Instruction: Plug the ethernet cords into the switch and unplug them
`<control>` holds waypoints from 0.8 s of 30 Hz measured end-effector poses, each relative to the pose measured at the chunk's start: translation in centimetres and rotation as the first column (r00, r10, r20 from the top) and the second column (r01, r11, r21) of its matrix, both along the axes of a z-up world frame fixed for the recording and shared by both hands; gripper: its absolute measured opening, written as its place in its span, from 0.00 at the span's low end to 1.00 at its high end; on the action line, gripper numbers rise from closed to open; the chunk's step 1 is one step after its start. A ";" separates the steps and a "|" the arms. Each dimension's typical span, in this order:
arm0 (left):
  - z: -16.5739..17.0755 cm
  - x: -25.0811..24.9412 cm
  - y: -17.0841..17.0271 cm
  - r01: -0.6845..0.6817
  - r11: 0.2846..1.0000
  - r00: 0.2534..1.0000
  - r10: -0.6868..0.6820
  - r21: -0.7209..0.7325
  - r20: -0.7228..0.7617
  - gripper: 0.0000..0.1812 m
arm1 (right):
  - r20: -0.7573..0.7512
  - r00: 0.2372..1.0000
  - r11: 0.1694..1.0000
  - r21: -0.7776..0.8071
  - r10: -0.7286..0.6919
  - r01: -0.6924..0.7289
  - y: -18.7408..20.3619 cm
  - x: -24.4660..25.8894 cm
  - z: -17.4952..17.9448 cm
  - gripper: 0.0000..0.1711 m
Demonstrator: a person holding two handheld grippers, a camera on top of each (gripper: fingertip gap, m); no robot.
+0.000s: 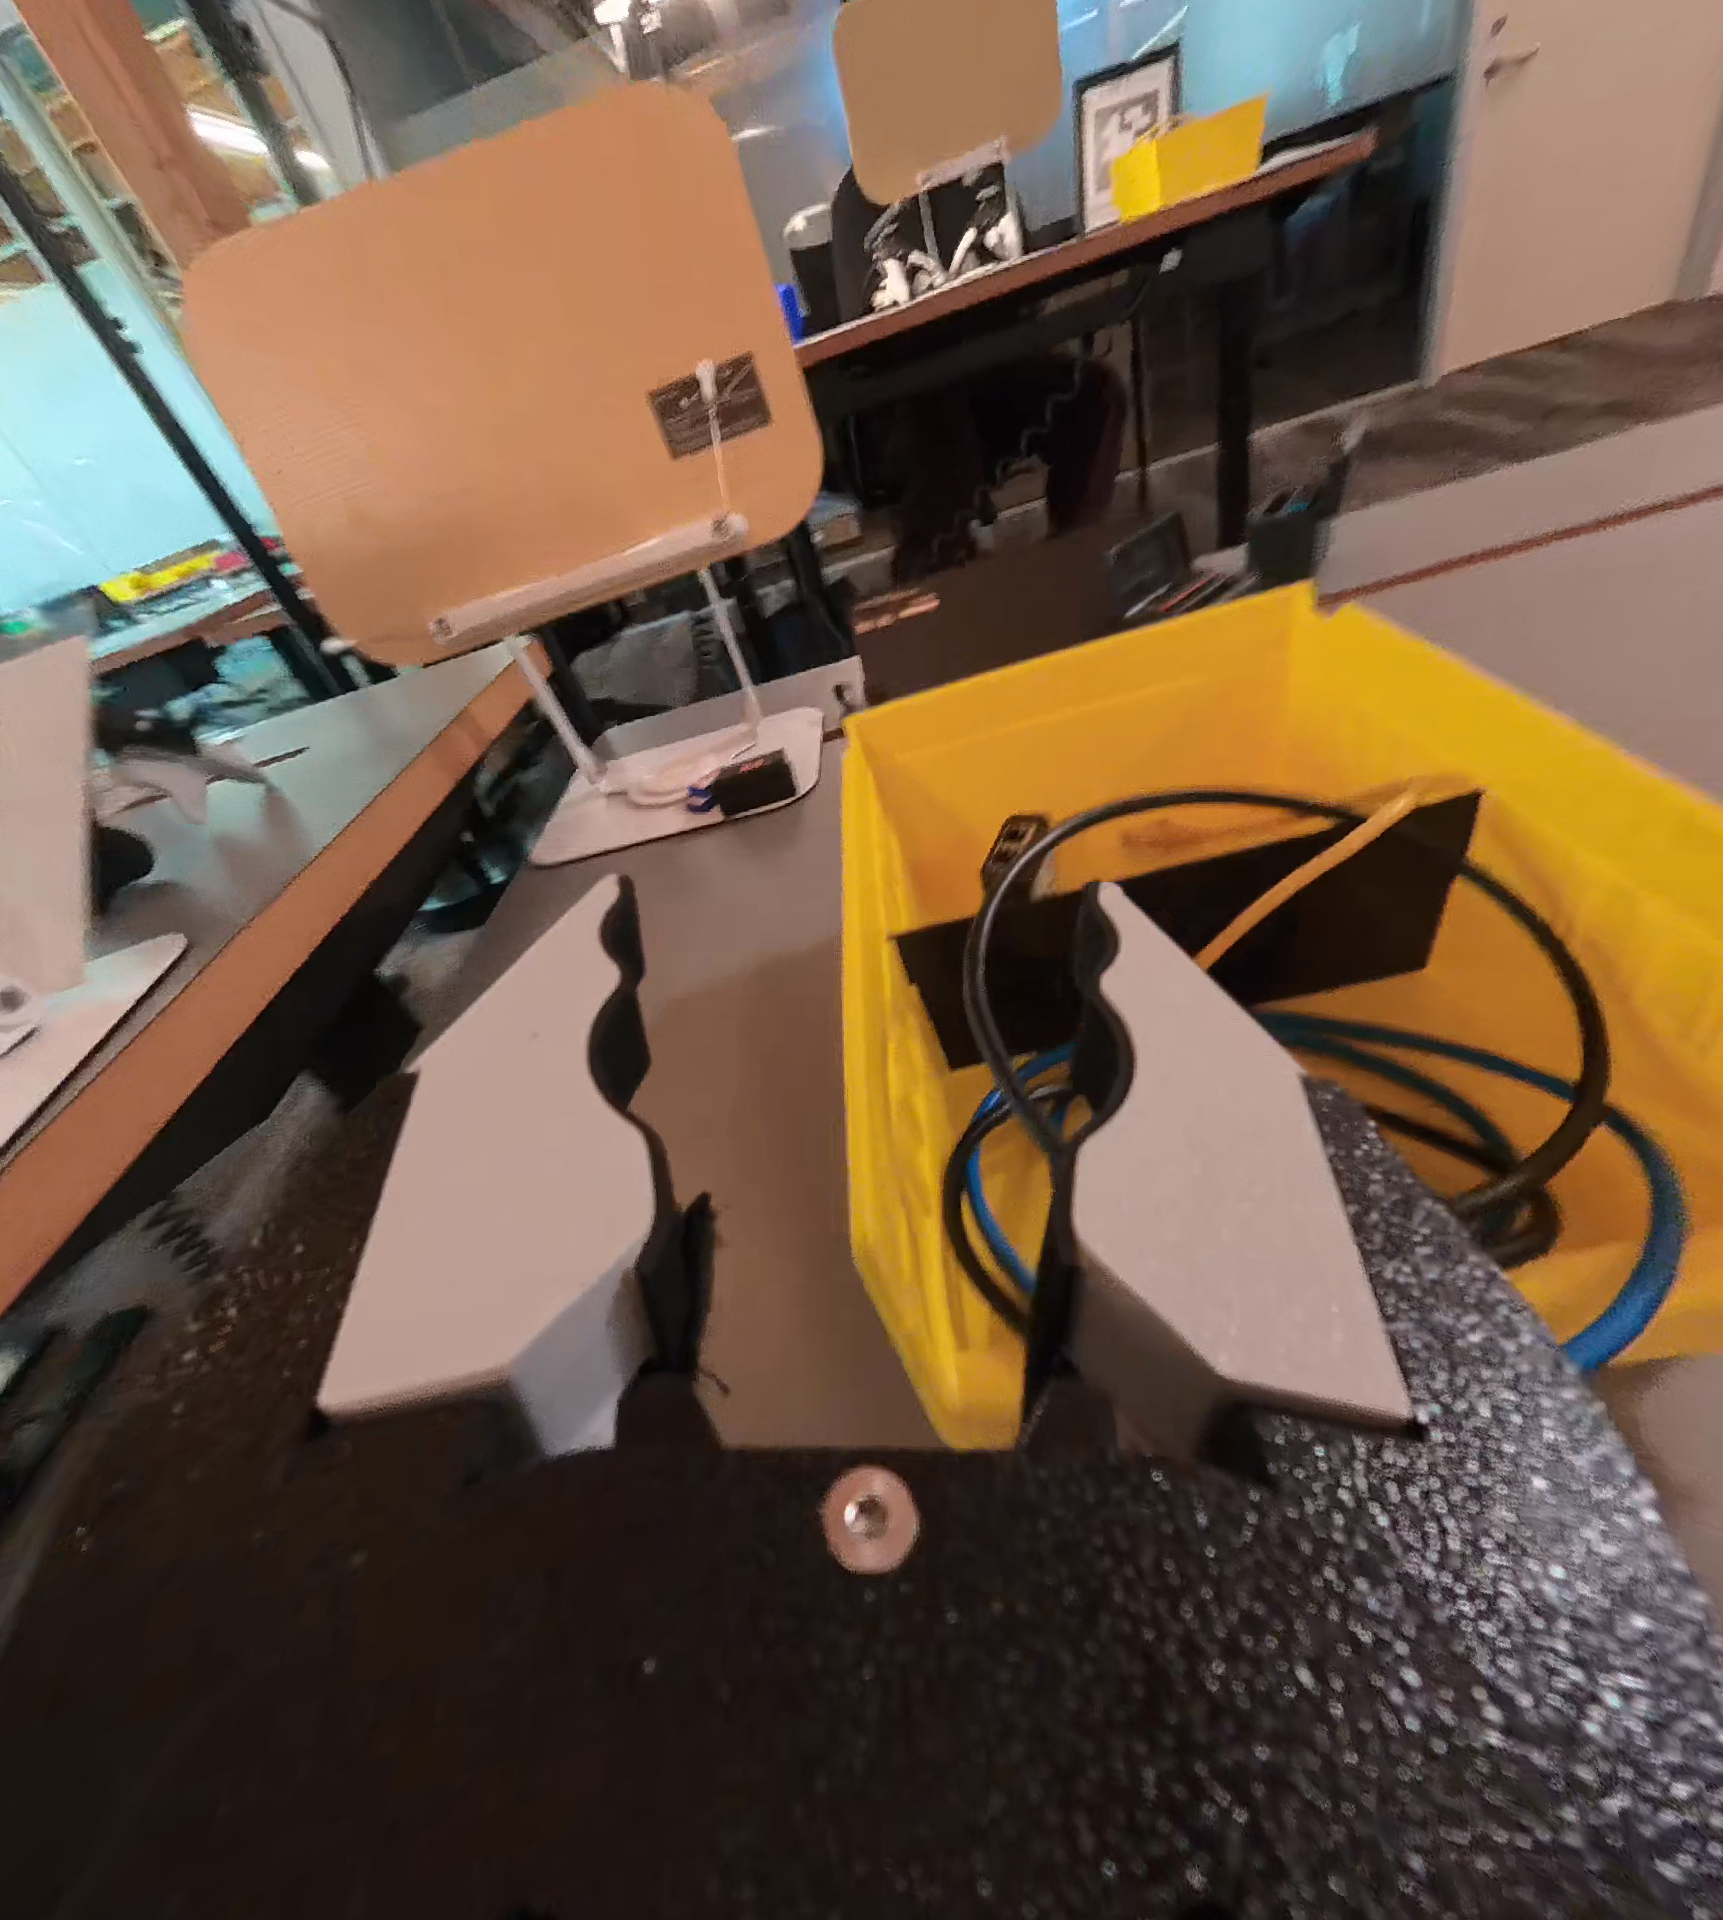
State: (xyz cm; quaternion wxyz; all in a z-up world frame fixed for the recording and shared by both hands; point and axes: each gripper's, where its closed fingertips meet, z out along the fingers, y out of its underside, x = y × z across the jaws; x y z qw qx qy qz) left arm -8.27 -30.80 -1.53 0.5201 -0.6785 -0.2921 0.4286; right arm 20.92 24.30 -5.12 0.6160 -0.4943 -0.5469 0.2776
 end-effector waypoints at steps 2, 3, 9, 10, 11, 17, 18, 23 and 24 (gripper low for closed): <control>1.5 -0.7 1.8 0.073 0.997 0.997 -0.074 0.028 0.034 0.40 | 0.004 1.000 1.000 0.002 0.000 0.000 -0.1 -0.1 0.0 0.12; 2.1 -1.4 2.8 0.102 0.994 0.992 -0.104 0.033 0.067 0.40 | 0.005 1.000 1.000 0.004 0.002 -0.002 -0.2 -0.1 0.0 0.12; 0.6 -5.7 11.9 0.308 0.943 0.803 -0.327 0.124 0.499 0.30 | 0.009 1.000 0.999 0.033 0.007 -0.007 -0.5 -0.1 0.0 0.12; -0.7 -6.8 12.9 0.309 0.946 0.765 -0.307 0.096 0.566 0.31 | 0.007 1.000 0.999 0.037 0.007 -0.007 -0.5 -0.1 0.1 0.12; -2.1 -8.2 13.3 0.287 0.957 0.751 -0.246 0.034 0.612 0.31 | 0.005 1.000 0.999 0.040 0.007 -0.007 -0.5 -0.1 0.1 0.12; -10.0 -13.2 12.7 0.235 0.912 0.698 0.082 -0.336 0.711 0.27 | 0.006 1.000 1.000 0.021 0.019 -0.019 -0.2 -0.2 -0.2 0.12; -10.7 -13.4 12.6 0.238 0.902 0.688 0.104 -0.359 0.718 0.24 | 0.003 1.000 1.000 0.018 0.021 -0.021 -0.2 -0.2 -0.2 0.12; -11.9 -13.5 13.5 0.270 0.907 0.615 0.097 -0.324 0.783 0.16 | 0.002 0.999 0.999 0.001 0.037 -0.037 -0.2 -0.5 -0.4 0.12; -12.0 -13.7 13.4 0.267 0.903 0.608 0.114 -0.338 0.785 0.17 | 0.004 0.999 0.999 -0.003 0.041 -0.041 -0.2 -0.6 -0.5 0.12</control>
